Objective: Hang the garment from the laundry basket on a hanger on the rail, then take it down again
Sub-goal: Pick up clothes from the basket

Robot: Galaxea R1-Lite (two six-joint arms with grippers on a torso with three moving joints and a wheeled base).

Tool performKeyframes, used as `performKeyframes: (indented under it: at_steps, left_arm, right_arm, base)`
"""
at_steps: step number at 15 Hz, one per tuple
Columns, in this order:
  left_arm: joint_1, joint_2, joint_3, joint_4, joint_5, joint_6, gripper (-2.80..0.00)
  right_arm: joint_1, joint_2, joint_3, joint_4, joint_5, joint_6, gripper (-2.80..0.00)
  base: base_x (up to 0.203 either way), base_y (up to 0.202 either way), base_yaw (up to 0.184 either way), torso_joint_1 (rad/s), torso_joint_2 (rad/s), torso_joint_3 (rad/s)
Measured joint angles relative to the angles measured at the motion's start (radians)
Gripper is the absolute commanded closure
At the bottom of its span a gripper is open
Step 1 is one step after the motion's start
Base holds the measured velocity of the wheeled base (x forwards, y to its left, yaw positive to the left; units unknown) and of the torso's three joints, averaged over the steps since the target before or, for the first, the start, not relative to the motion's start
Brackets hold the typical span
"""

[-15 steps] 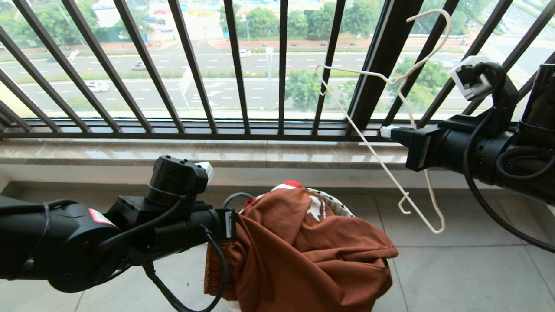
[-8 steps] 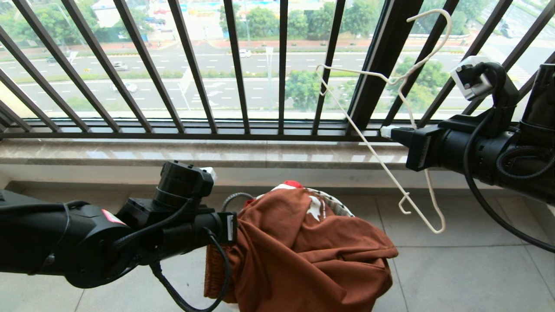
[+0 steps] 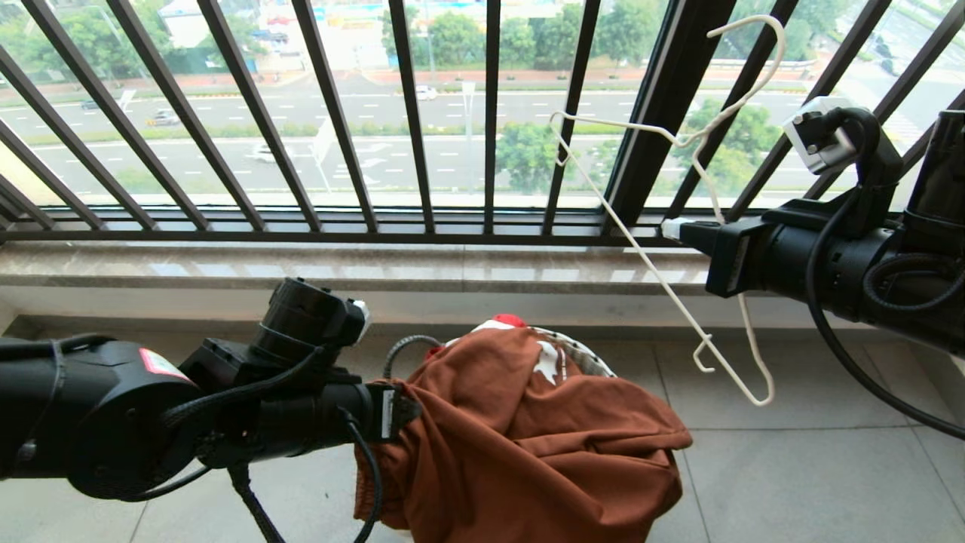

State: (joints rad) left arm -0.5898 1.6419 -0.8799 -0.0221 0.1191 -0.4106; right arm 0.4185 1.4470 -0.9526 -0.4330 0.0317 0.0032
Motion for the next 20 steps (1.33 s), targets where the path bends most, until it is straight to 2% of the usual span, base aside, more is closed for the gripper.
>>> performKeyframes:
  at_steps: [2, 4, 9, 10, 13, 14, 15, 20]
  left_arm:
    - [-0.003, -0.015, -0.039, 0.127, -0.031, 0.001, -2.8]
    - [-0.003, -0.028, -0.052, 0.195, -0.034, 0.02, -2.8]
    - [0.029, -0.125, -0.089, 0.368, -0.031, 0.169, -2.8]
    - [0.035, -0.14, -0.093, 0.388, -0.03, 0.21, 0.0]
    - [0.051, -0.165, -0.123, 0.397, -0.008, 0.276, 0.0]
    - [0.062, -0.166, -0.128, 0.4, -0.007, 0.308, 0.0]
    - [0.086, -0.166, -0.131, 0.4, -0.007, 0.364, 0.0]
    - [0.254, -0.163, -0.136, 0.386, -0.04, 0.8, 0.0]
  right_arm:
    - [0.0, 0.0, 0.0, 0.0, 0.0, 0.0, 0.0]
    - [0.0, 0.0, 0.0, 0.0, 0.0, 0.0, 0.0]
    - [0.0, 0.0, 0.0, 0.0, 0.0, 0.0, 0.0]
    - [0.0, 0.0, 0.0, 0.0, 0.0, 0.0, 0.0]
    - [0.0, 0.0, 0.0, 0.0, 0.0, 0.0, 0.0]
    - [0.0, 0.0, 0.0, 0.0, 0.0, 0.0, 0.0]
    - [0.0, 0.0, 0.0, 0.0, 0.0, 0.0, 0.0]
    - [0.0, 0.005, 0.001, 0.001, 0.0, 0.0, 0.0]
  base:
    - [0.0, 0.0, 0.0, 0.0, 0.0, 0.0]
    - [0.0, 0.0, 0.0, 0.0, 0.0, 0.0]
    - [0.0, 0.0, 0.0, 0.0, 0.0, 0.0]
    - [0.0, 0.0, 0.0, 0.0, 0.0, 0.0]
    - [0.0, 0.0, 0.0, 0.0, 0.0, 0.0]
    - [0.0, 0.0, 0.0, 0.0, 0.0, 0.0]
    - [0.0, 0.0, 0.0, 0.0, 0.0, 0.0]
    - [0.0, 0.0, 0.0, 0.0, 0.0, 0.0]
